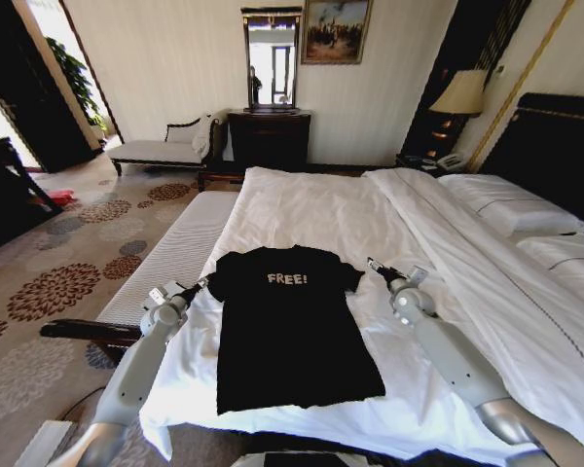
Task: Fold the clothes on the bed.
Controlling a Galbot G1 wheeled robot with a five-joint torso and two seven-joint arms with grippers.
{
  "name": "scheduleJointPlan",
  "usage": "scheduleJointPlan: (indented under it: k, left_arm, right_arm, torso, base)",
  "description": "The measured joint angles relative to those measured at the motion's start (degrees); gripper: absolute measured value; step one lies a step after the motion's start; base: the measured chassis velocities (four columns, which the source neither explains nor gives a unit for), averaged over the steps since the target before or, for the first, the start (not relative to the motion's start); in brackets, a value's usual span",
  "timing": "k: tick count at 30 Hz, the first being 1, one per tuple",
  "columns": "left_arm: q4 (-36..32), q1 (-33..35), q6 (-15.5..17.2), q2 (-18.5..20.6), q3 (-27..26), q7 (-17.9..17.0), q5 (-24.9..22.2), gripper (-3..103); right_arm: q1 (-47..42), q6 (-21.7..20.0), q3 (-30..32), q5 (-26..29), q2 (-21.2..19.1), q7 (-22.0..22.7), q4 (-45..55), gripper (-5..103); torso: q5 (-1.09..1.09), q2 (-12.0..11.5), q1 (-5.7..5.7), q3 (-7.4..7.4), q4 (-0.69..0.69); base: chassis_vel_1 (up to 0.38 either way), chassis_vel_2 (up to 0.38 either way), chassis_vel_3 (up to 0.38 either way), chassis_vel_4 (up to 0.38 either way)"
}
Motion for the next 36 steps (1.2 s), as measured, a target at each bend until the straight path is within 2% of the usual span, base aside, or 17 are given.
scheduleJointPlan:
  k: [1,3,4,7,9,12,15,16,18,27,32,36]
  left_arm:
    - [0.03,-0.06,-0.01,-0.07,0.01,0.01,-0.01,58]
    - [0.08,-0.09,-0.02,-0.09,0.02,0.02,-0.01,58]
    - [0.15,-0.11,-0.02,-0.11,0.04,0.02,-0.01,47]
    - [0.31,-0.14,-0.02,-0.10,0.05,0.02,-0.01,42]
    - [0.47,-0.17,-0.03,-0.09,0.06,0.02,-0.01,32]
    - [0.60,-0.18,-0.04,-0.09,0.05,0.03,0.03,26]
    - [0.79,-0.26,-0.26,-0.09,-0.02,0.03,0.16,10]
    - [0.79,-0.26,-0.26,-0.09,-0.02,0.03,0.16,10]
    - [0.79,-0.40,-0.52,-0.08,-0.26,0.02,0.10,2]
    - [-0.15,-0.76,-0.93,1.05,-1.11,-0.05,-0.75,0]
    - [-2.22,0.70,-0.94,3.32,-1.62,-0.07,-1.44,0]
    - [-1.95,0.72,-0.95,3.27,-1.67,-0.04,-1.32,0]
  right_arm:
    - [-0.04,0.01,0.00,-0.01,0.00,0.00,-0.02,100]
    - [-0.10,0.01,0.00,-0.02,0.01,-0.01,-0.02,100]
    - [-0.16,0.02,0.00,-0.03,0.00,-0.01,-0.02,100]
    - [-0.24,0.03,0.02,-0.05,-0.01,-0.02,-0.02,100]
    - [-0.28,0.03,0.02,-0.07,-0.01,-0.02,0.00,100]
    - [-0.28,0.03,0.03,-0.08,-0.01,-0.02,0.01,100]
    - [-0.27,0.03,0.03,-0.08,-0.05,-0.02,0.02,100]
    - [-0.27,0.03,0.03,-0.08,-0.05,-0.02,0.02,100]
    - [-0.24,0.03,0.03,-0.08,-0.05,-0.02,0.02,100]
    - [-0.15,0.03,-0.02,-0.08,0.08,-0.02,-0.04,100]
    - [0.01,0.04,-0.06,-0.18,0.49,-0.02,-0.26,100]
    - [0.06,0.04,-0.10,-0.31,0.74,-0.02,-0.35,100]
  torso:
    - [0.00,0.00,0.00,0.00,0.00]
    - [0.00,0.00,0.00,0.00,0.00]
    - [0.00,0.00,0.00,0.00,0.00]
    - [0.00,0.00,0.00,0.00,0.00]
    - [0.00,0.00,0.00,0.00,0.00]
    - [0.00,0.00,0.00,0.00,0.00]
    - [0.00,0.00,0.00,0.00,0.00]
    - [0.00,0.00,0.00,0.00,0.00]
    - [0.00,0.00,0.00,0.00,0.00]
    - [-0.01,0.00,0.00,0.00,0.00]
    - [0.00,0.00,-0.01,0.00,0.01]
    - [-0.01,0.00,0.00,0.00,0.01]
  base:
    - [0.000,0.000,0.000,0.000]
    - [0.000,0.000,0.000,0.000]
    - [0.000,0.000,0.000,0.000]
    - [0.000,0.000,0.000,0.000]
    - [0.000,0.000,0.000,0.000]
    - [0.000,0.000,0.000,0.000]
    - [0.000,0.000,0.000,0.000]
    - [0.000,0.000,0.000,0.000]
    - [0.000,0.000,0.000,0.000]
    - [0.000,0.000,0.000,0.000]
    - [0.000,0.000,0.000,0.000]
    - [0.000,0.000,0.000,0.000]
